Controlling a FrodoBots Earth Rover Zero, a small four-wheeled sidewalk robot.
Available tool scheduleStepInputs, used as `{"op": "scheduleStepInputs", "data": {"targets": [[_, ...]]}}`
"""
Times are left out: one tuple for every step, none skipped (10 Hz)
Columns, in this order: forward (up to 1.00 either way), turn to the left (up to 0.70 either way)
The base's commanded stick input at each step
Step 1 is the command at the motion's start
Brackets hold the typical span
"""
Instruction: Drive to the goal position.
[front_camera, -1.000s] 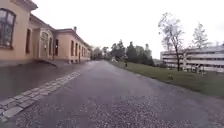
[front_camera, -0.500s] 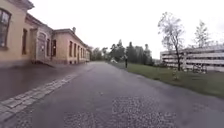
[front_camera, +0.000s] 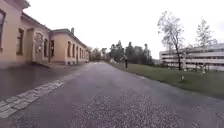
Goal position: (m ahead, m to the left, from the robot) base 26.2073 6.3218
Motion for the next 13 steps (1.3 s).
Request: {"op": "scheduleStepInputs", "data": {"targets": [[1.00,0.00],[1.00,0.00],[1.00,0.00],[1.00,0.00],[1.00,0.00],[1.00,0.00],[1.00,0.00],[1.00,0.00],[1.00,0.00],[1.00,0.00],[1.00,0.00],[1.00,0.00],[1.00,0.00]]}}
